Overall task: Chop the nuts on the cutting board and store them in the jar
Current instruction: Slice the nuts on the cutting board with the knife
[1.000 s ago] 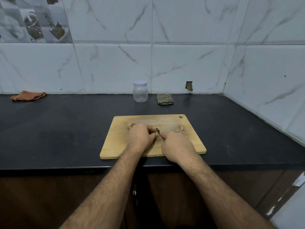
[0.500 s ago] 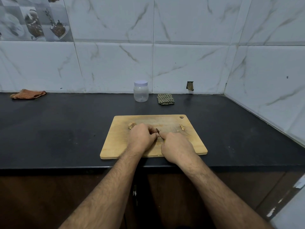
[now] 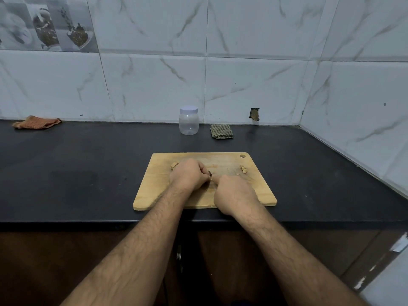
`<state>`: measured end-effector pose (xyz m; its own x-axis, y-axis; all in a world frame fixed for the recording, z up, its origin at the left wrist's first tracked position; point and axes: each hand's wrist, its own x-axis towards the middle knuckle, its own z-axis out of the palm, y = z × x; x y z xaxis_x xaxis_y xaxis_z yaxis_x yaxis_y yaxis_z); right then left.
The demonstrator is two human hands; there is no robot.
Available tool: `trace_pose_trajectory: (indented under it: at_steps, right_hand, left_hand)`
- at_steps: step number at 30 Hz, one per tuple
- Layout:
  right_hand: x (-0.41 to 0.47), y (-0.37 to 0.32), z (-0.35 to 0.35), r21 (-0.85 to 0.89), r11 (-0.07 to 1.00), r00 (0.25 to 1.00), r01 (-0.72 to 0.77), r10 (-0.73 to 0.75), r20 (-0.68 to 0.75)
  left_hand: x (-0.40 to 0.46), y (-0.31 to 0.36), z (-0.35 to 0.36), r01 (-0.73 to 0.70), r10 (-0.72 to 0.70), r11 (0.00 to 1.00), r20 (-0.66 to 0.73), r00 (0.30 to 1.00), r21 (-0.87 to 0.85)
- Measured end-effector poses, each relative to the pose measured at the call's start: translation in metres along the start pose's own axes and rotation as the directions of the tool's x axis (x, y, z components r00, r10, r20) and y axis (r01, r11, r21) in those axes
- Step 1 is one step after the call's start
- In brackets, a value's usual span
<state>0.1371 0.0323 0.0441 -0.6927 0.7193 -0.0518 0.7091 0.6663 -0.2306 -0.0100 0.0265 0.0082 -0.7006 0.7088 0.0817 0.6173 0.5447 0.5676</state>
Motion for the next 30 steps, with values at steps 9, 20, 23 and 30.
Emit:
trace_pose_trajectory:
  at_steps: [9,20,23,30]
  right_hand:
    - [-0.005,0.002,-0.002,-0.009,1.000,1.000,-0.001,0.001,0.017]
    - [-0.029,0.015,0.003,0.008,1.000,1.000,-0.002,0.002,0.027]
    - [-0.025,0.013,0.002,0.000,1.000,1.000,0.005,-0.005,0.006]
    - [-0.014,0.013,0.002,0.034,0.999,0.999,-0.027,0.027,-0.020]
  left_hand:
    - [-0.006,0.001,0.001,-0.008,0.009,0.999,-0.032,0.999,0.030]
    - [-0.018,-0.003,0.004,-0.078,0.086,0.994,-0.122,0.989,0.070]
    - [-0.018,-0.005,0.006,-0.082,0.089,0.995,-0.132,0.987,0.057]
    - [-0.021,-0.004,0.004,-0.086,0.091,0.995,-0.130,0.987,0.041]
